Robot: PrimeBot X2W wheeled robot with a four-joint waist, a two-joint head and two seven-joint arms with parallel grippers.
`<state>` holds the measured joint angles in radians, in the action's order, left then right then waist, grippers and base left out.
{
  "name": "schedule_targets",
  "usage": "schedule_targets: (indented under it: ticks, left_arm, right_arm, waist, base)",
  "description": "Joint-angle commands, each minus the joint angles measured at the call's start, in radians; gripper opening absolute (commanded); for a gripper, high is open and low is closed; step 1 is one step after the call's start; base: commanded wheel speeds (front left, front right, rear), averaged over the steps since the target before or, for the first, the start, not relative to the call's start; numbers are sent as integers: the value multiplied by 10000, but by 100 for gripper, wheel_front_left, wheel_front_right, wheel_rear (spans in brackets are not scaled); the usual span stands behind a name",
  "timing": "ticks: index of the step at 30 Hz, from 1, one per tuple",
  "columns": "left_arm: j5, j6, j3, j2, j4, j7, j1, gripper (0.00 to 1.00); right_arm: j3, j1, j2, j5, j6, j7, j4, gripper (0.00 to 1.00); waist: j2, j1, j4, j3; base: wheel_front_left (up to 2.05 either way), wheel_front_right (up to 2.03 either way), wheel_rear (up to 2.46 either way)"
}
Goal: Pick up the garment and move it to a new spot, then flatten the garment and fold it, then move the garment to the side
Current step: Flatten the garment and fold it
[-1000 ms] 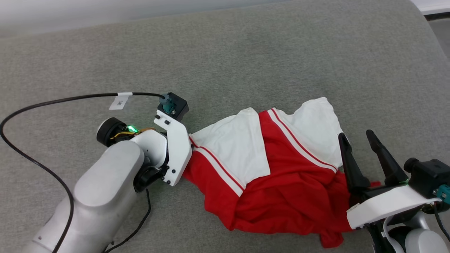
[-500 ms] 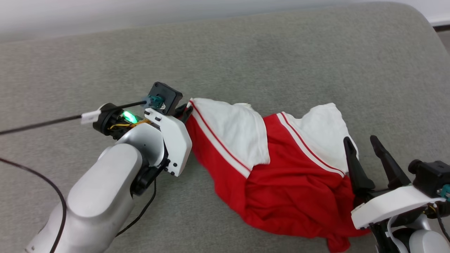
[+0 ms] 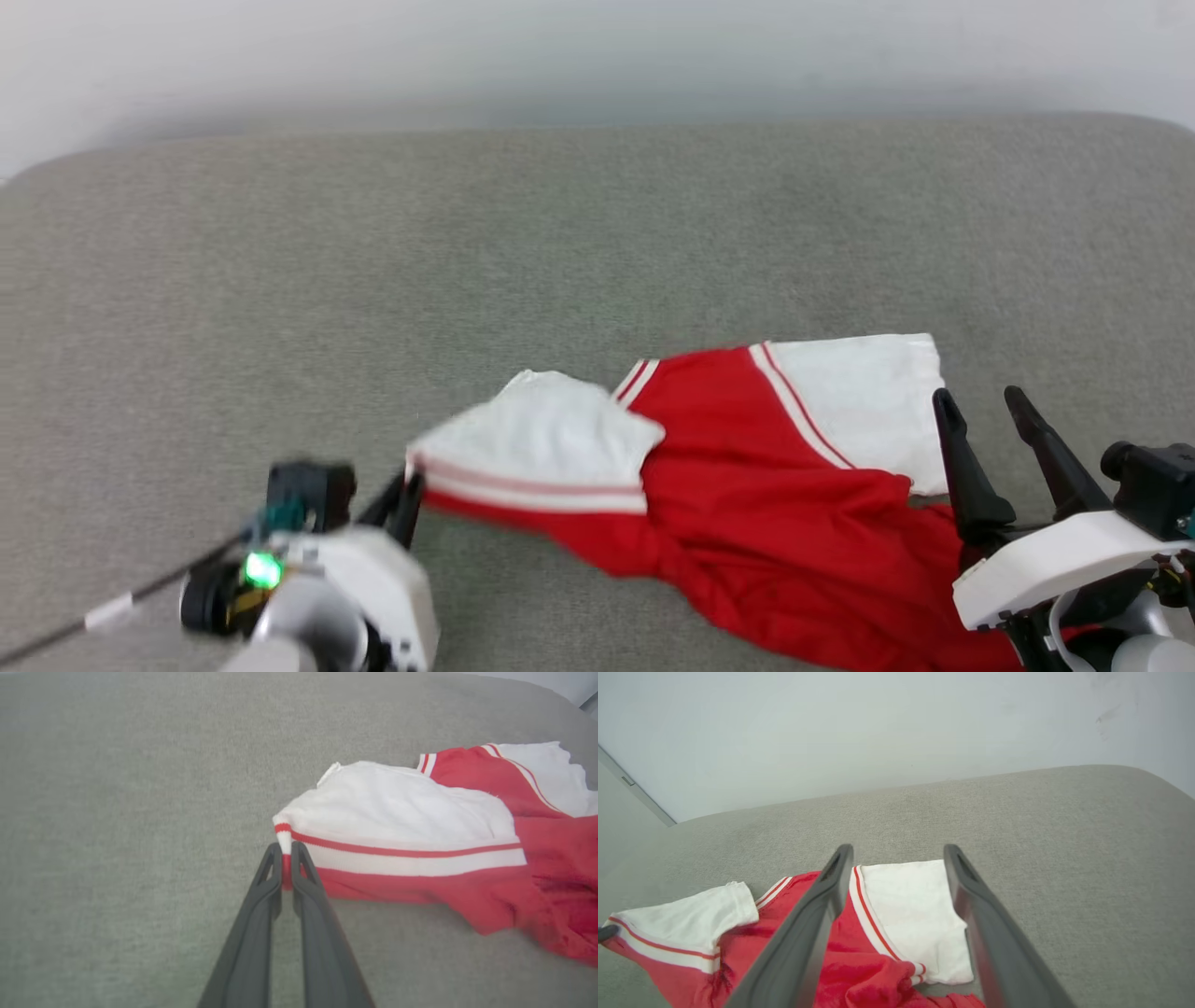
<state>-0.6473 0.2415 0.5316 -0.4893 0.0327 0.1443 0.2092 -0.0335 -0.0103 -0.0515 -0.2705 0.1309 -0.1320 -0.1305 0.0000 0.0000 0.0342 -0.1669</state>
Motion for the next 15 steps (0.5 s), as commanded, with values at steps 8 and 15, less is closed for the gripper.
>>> schedule_targets:
  ticks: [8,15]
  left_arm:
    - [-1182,-85,-45,595,1272,-154,-1736,48]
    - [-694,26,-265,854,1464,-1369,-1063,100]
  right_arm:
    - [-8,266,19,67,-3,-230,-308,100]
    - [-25,365,19,166,-3,-302,-473,100]
  waist:
    - [0,0,-315,413]
    - [0,0,-240,632]
  base:
    - [0,0,0]
    - [0,0,0]
